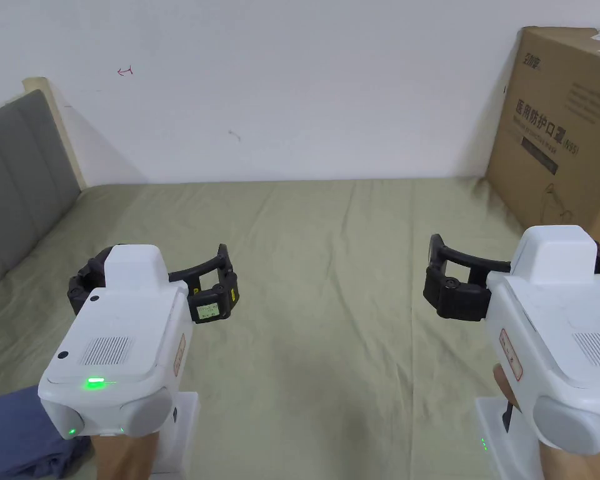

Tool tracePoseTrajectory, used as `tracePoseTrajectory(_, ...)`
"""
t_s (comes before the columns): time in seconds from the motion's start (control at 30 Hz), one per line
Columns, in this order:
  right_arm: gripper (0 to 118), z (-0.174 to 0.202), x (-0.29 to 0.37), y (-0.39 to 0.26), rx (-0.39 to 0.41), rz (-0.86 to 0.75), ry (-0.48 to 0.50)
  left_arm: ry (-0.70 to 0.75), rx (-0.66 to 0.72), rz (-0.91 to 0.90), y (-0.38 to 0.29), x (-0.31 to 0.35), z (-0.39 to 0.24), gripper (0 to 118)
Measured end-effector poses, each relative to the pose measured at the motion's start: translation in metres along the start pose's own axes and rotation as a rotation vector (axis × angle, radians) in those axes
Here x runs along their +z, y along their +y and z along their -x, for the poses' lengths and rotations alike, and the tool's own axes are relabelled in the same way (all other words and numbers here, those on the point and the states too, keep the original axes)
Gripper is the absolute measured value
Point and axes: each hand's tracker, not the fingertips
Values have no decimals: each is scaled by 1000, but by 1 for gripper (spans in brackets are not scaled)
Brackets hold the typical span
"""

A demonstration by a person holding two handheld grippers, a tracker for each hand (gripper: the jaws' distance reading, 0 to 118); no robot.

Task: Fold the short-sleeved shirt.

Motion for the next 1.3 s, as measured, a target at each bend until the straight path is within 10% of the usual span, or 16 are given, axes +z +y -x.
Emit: tracePoseTrajectory(1.3,118,5,-6,12,-43,119,-50,-11,-7,-3,2,4,0,118)
